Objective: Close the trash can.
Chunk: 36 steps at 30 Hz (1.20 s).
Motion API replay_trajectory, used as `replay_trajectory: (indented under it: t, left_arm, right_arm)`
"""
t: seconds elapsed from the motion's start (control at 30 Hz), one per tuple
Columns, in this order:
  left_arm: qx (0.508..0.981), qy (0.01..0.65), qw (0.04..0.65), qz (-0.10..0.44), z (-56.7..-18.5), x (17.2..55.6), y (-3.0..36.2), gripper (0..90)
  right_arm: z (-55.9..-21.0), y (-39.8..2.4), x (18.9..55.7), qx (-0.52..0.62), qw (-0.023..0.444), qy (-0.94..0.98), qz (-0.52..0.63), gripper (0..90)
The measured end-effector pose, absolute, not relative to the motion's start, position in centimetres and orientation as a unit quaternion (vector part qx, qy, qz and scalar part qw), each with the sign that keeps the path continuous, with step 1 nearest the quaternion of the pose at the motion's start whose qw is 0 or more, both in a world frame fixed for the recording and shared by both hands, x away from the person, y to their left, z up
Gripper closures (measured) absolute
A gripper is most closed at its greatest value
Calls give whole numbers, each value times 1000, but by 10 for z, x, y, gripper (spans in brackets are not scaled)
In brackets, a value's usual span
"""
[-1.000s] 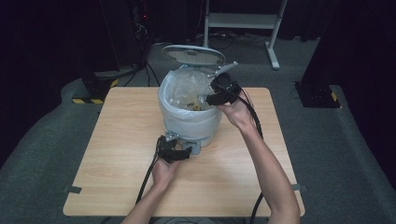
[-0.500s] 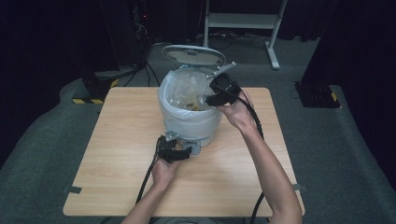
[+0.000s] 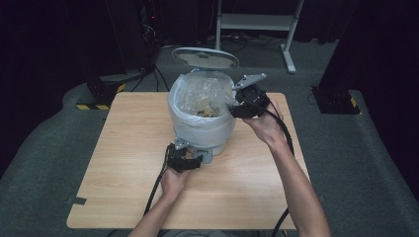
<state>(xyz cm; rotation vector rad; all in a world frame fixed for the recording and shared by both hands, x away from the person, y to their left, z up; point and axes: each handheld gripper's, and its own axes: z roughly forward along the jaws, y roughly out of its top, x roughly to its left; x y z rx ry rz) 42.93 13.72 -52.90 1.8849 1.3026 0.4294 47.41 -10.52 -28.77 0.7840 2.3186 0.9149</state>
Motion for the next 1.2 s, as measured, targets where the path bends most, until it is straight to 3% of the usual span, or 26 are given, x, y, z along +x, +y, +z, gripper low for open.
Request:
replay_trajectory:
  t: [0.6,0.8,0.97,1.2]
  left_arm:
    - [743,514,395,170,-529,429,137,176]
    - [743,514,394,170,-529,429,137,176]
    - [743,513,394,169,-529,429,137,176]
    - [742,514,395,171,-529,429,137,176]
  right_arm:
    - [-300,-124,474,308,207,889,267,464]
    - [-285,-139,467,308,211,844,385,597]
    - [-269,-126,470,285,209,826,439,734]
    - [-278,-82,502,287,212,822,444,792]
